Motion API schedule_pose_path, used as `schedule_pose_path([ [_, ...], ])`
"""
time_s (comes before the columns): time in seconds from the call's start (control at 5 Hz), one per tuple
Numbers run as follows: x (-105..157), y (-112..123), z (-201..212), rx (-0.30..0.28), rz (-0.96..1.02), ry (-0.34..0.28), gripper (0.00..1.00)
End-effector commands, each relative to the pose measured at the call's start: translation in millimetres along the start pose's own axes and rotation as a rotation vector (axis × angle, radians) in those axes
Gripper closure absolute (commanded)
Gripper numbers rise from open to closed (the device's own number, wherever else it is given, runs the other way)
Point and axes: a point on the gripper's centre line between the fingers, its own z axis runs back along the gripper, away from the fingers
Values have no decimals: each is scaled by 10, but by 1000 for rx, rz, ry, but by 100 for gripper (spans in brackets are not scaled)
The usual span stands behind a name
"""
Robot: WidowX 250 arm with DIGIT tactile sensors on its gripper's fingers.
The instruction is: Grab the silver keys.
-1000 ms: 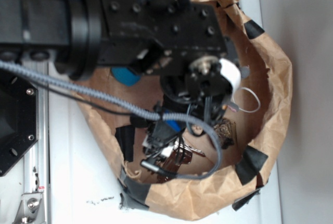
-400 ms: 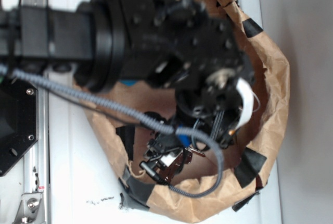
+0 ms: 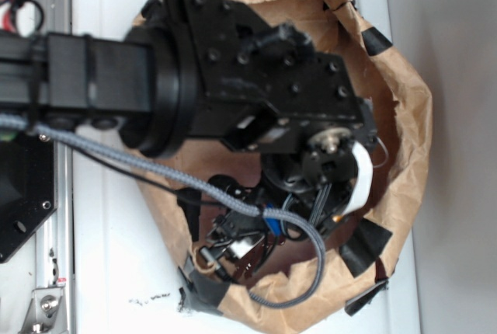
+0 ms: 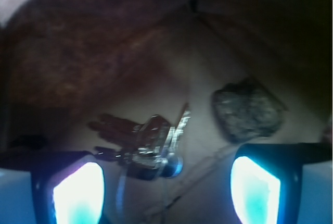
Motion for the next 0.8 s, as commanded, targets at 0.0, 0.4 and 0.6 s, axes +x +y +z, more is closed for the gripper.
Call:
schedule_pose_path([
  [0.0, -22, -15, 52, 8, -43, -19, 0],
  [0.4, -95, -40, -121, 80, -64, -11, 0],
  [0.6, -99, -47, -150, 66, -76, 3, 0],
])
